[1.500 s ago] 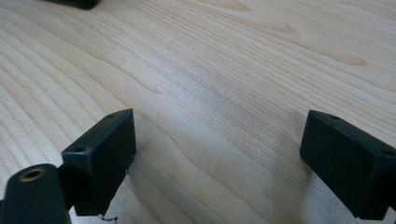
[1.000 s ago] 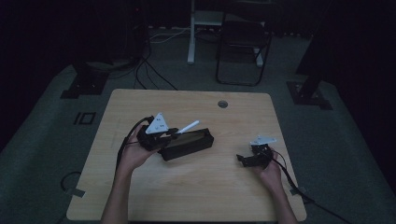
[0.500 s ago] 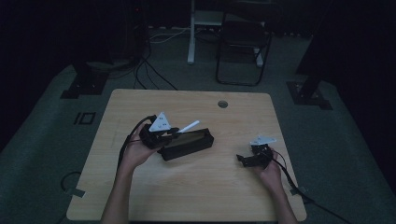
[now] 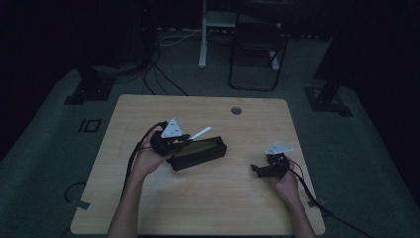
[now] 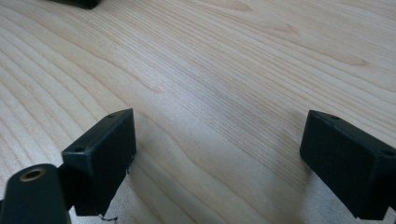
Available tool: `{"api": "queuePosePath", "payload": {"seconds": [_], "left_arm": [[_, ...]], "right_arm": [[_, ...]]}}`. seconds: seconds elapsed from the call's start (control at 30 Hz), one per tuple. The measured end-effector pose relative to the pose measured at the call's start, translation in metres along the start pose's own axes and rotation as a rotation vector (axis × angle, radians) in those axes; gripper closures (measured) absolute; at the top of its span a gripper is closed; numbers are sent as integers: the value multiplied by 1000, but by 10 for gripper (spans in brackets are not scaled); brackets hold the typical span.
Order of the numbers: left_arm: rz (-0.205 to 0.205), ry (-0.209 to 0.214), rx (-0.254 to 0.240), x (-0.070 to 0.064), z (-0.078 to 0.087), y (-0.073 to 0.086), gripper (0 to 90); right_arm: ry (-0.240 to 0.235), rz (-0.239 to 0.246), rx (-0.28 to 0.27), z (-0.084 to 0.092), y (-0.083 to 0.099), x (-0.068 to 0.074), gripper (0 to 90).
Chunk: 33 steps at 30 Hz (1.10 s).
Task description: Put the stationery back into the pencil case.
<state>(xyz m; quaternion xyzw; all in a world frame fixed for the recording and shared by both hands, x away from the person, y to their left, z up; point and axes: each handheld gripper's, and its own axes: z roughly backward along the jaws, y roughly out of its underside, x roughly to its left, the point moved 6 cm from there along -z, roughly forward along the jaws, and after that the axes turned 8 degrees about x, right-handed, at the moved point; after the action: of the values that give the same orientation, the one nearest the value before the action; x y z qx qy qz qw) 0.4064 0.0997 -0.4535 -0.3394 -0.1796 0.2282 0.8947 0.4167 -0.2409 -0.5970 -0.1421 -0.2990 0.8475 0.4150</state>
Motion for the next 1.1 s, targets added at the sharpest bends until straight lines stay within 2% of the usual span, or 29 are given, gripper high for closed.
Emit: {"api": "queuePosePath", "payload": {"seconds": [0.33,1.1], "left_arm": [[4,12,33,1,-10,9,785],[1,39,85,-1,-32,13,785]], "right_arm": [[0,3,-1,0,0,0,107],[-1,3,0,0,0,0,107]]}}
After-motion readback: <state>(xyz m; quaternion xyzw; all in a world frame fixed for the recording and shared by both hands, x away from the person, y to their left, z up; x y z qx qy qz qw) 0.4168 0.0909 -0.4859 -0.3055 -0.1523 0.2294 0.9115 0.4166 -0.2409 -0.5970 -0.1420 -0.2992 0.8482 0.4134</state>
